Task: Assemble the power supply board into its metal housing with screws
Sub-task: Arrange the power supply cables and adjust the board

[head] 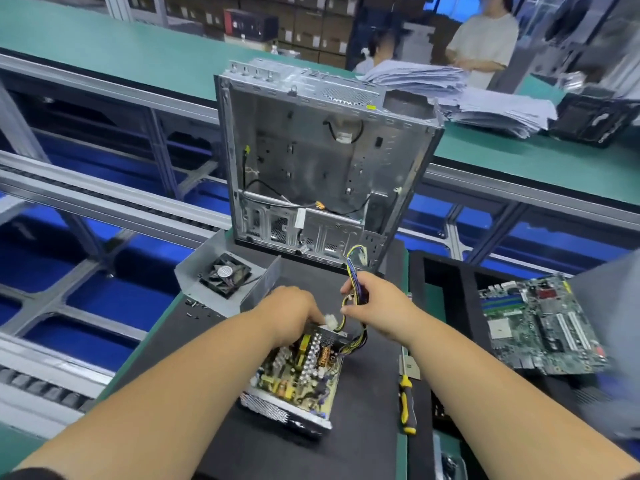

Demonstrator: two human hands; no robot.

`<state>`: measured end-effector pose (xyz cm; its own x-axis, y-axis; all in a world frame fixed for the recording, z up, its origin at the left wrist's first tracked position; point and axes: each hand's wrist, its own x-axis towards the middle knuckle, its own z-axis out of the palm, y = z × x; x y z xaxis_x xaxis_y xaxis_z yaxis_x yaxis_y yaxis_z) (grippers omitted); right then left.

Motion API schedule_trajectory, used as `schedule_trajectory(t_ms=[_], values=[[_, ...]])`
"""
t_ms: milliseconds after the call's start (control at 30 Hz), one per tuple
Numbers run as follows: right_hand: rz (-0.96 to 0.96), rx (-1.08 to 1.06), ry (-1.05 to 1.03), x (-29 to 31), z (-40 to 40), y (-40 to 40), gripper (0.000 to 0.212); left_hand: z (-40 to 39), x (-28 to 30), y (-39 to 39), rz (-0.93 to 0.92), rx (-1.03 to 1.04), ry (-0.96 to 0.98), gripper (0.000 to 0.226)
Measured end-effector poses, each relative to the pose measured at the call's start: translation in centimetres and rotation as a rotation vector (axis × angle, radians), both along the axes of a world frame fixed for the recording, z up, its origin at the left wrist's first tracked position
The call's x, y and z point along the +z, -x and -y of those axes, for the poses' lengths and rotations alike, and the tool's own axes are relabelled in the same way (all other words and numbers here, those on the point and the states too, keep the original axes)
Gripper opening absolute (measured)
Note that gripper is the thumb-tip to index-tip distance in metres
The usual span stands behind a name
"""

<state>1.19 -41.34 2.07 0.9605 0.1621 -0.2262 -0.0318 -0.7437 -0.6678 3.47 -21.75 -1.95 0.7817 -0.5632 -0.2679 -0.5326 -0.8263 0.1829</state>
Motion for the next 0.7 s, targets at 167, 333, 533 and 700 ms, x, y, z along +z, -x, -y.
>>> schedule_trajectory(t_ms=[167,333,533,700], values=[[-0.1,-0.043,-0.217,-1.2,0.6,0.8,0.043,1.1,0.0,-0.1,0.084,0.071,0.037,0.036],[-0.111,-0.057,-0.238,-2.1,-0.6,0.1,0.048,-0.9,0.7,1.9,0.165,0.338,0.151,0.033],[-0.133,0.051,-0.228,-3.6,-2.3,-0.9,0.047,-5.6,0.9,5.6,0.106,0.769,0.316,0.024],[-0.144,0.075,-0.235,-4.4,-2.7,-1.0,0.035,-6.9,0.1,7.8,-0.216,1.002,-0.015,0.046]])
